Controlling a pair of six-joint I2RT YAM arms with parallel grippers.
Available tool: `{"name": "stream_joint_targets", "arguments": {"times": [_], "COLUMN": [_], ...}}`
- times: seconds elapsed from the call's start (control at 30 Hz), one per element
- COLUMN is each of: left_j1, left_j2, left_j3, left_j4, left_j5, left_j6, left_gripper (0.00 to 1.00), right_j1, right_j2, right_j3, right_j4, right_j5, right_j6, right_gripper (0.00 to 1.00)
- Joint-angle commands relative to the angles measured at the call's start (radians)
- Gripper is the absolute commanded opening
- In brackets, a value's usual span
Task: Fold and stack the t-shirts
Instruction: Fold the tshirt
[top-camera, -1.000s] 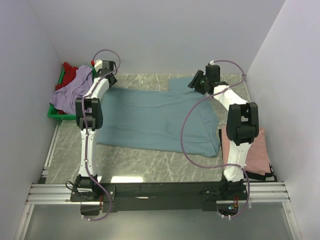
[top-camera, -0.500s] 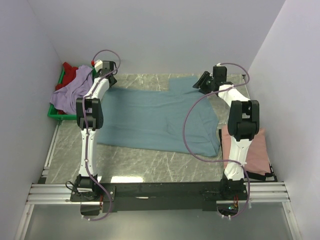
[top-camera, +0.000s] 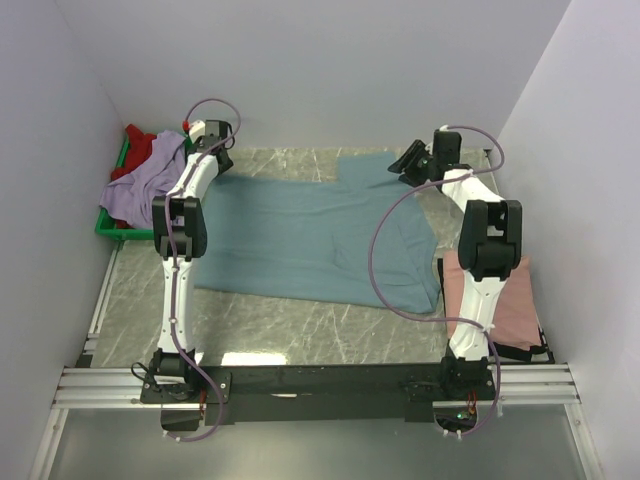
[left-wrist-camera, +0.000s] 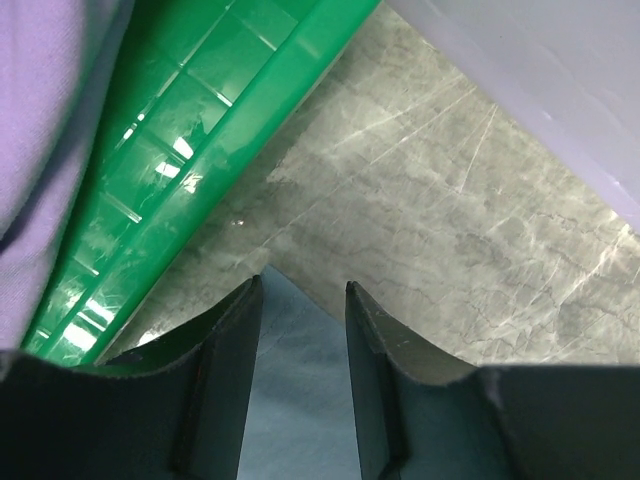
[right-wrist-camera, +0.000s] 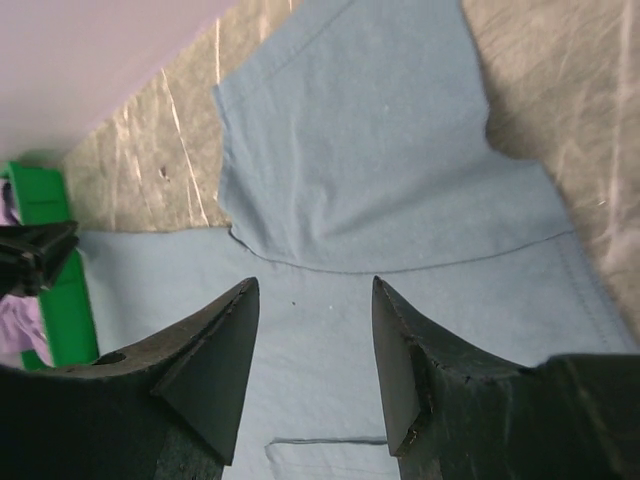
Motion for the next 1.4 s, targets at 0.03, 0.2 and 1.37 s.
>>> {"name": "stream_joint_targets", "arguments": {"times": [0.03, 0.2, 1.37], "left_j1": [0.001, 0.001, 0.019], "left_j2": [0.007, 0.016, -0.056], "left_j3": [0.061, 0.076, -0.081], "left_j4": [-0.04, -0.053, 0.032], "left_j5": [-0.003, 0.001, 0.112], "left_j6": [0.025, 0.025, 0.01], "left_gripper": [0.45, 0.43, 0.0], "right_j1": [-0.043, -0.061, -0.092], "right_j2": [-0.004, -0.001, 0.082], "right_j3": [0.007, -0.002, 0.102], "right_j4": [0.078, 0.096, -0.031], "right_j5": [-0.05, -0.082, -0.021], "right_j6": [0.028, 0.045, -0.03], "right_gripper": [0.56, 0.56, 0.56]}}
